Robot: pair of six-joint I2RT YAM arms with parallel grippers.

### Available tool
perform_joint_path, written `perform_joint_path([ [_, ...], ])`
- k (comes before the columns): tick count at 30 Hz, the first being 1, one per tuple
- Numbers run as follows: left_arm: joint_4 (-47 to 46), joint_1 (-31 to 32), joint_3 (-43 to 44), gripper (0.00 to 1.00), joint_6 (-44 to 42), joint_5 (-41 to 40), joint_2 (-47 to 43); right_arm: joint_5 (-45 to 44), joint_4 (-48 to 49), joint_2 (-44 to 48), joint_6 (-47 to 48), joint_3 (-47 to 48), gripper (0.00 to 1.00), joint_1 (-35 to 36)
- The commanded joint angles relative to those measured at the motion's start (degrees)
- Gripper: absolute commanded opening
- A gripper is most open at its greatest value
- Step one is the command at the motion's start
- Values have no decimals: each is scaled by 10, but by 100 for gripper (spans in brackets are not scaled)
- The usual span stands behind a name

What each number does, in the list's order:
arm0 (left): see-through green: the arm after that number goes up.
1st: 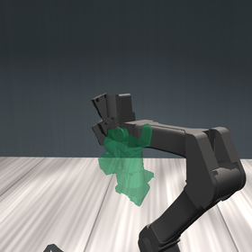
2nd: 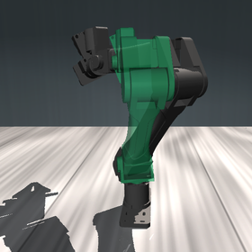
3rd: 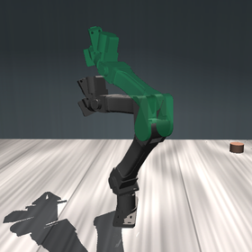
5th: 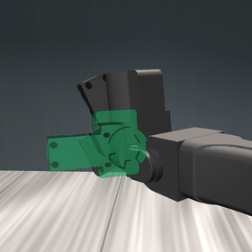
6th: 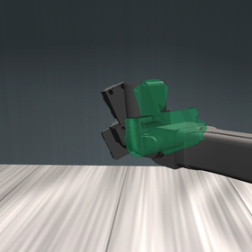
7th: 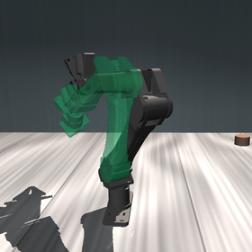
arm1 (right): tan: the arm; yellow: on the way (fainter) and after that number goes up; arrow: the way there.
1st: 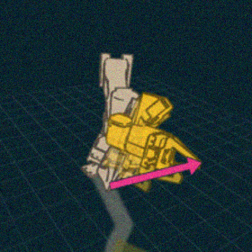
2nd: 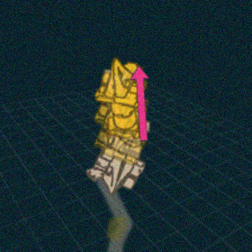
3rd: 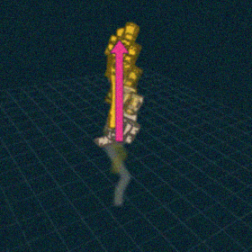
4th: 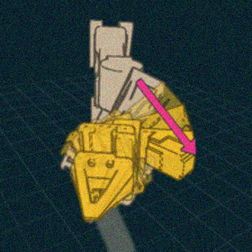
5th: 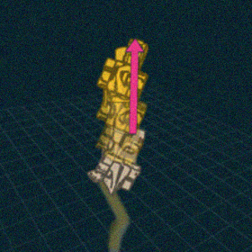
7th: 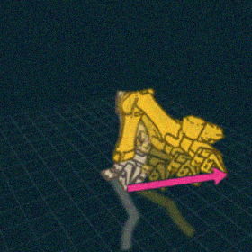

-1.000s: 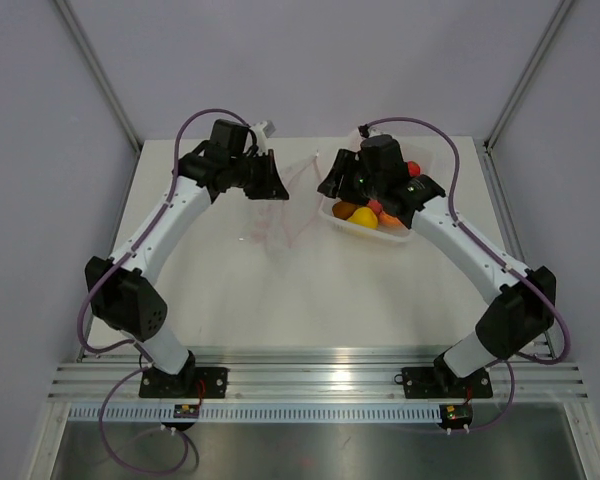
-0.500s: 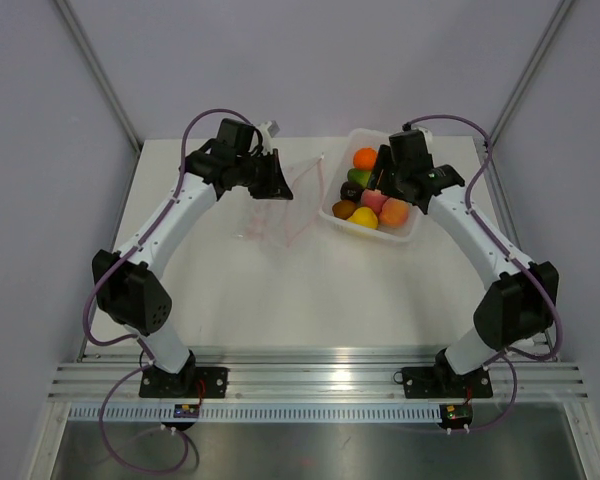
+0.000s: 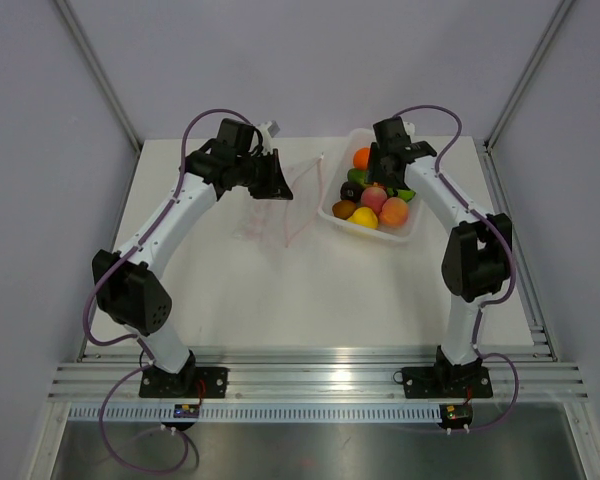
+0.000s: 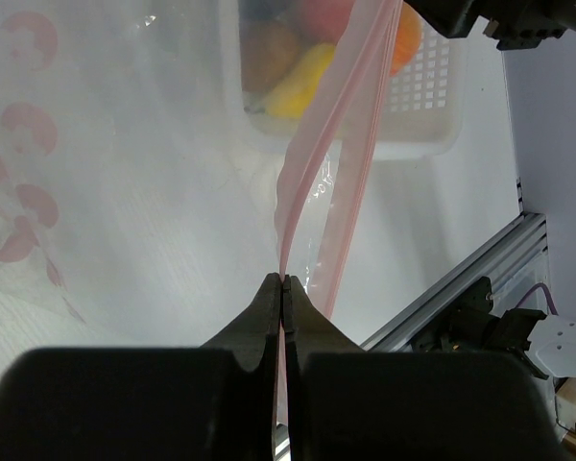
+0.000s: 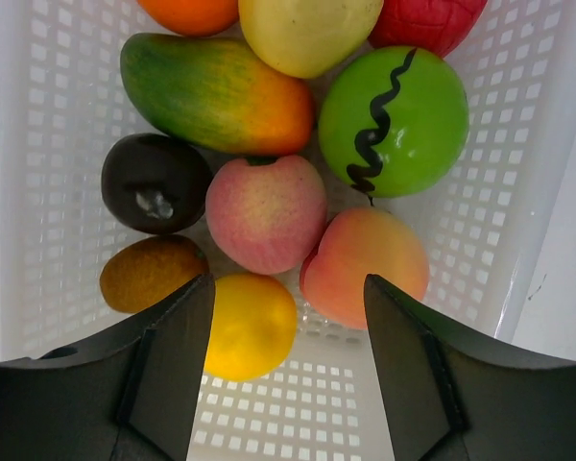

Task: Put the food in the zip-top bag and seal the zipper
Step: Pick up the fake fruit from the bin.

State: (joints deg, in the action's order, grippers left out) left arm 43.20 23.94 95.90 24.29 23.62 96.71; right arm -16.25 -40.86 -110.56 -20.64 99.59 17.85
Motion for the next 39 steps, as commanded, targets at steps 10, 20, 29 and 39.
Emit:
perform_joint_path([
  [10,-15,1,11,0,-2,-2,-9,79,-11,-66,60,84,71,-29],
  [20,-13,2,15,0,-3,-2,-9,119,-32,-140,76,120,75,-28],
  [29,-13,2,14,0,-4,-3,-9,158,-55,-186,90,153,79,-29],
  [39,-15,2,6,0,-3,-2,-11,156,-24,-120,75,130,44,-28],
])
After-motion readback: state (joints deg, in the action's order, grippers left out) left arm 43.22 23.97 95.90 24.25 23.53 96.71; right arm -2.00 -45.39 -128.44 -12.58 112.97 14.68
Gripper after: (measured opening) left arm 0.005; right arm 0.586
